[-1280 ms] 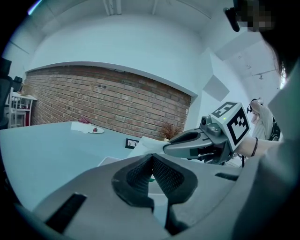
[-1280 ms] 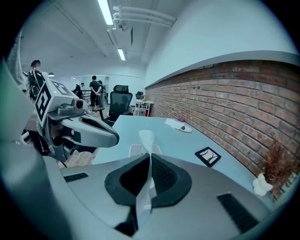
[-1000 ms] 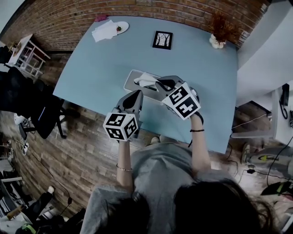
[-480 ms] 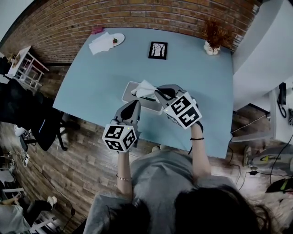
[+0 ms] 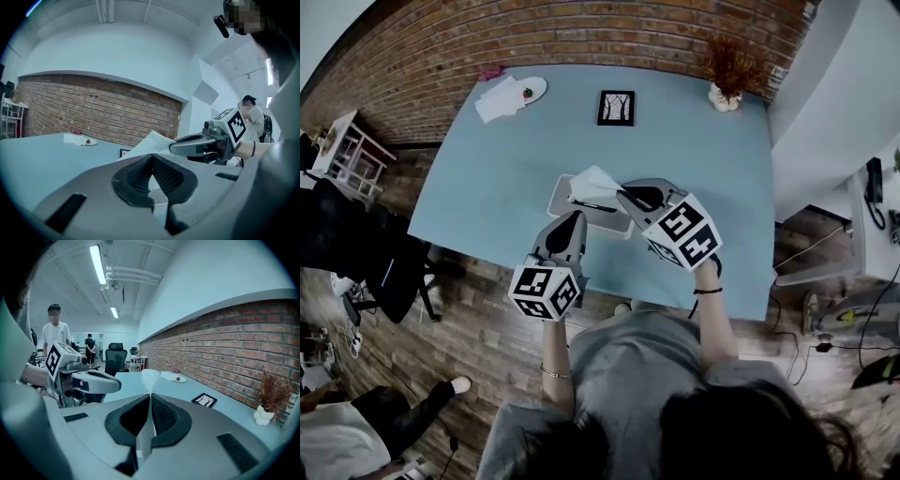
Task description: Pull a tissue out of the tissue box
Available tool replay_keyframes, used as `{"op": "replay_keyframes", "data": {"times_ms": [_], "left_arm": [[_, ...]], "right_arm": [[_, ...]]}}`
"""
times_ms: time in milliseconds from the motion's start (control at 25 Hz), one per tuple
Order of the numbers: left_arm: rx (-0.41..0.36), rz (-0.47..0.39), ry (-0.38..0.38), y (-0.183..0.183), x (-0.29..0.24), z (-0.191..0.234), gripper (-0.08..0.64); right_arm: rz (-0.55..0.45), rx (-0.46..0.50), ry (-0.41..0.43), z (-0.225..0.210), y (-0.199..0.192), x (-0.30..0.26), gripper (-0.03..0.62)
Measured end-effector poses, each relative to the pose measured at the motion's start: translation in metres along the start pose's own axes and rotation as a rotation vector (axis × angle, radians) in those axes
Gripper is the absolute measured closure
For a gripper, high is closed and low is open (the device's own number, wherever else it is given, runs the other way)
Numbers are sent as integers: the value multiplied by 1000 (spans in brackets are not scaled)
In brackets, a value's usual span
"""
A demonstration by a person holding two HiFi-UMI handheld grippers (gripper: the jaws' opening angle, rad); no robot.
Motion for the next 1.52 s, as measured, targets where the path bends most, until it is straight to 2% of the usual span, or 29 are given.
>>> {"op": "replay_keyframes", "data": {"times_ms": [120,560,1520], "left_arm": [[-3,-25,-9,1,7,1,557],[-21,-71,-28,2,28,3,557],[-37,-70,-23,2,31,13,557]], "right_arm": [[-42,-29,28,11,-3,3,589],[-130,-15,4,27,10,12,589],[-189,-14,60,34,11,9,591]]}}
Point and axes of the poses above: the fingertips, and each gripper's own axes: x backward along the fingers, z to its left, y out of its top, the point moved 9 cm from there along x, backward along the fingers, and after that the axes turned 1 degree about -z, right-handed, at the moved point
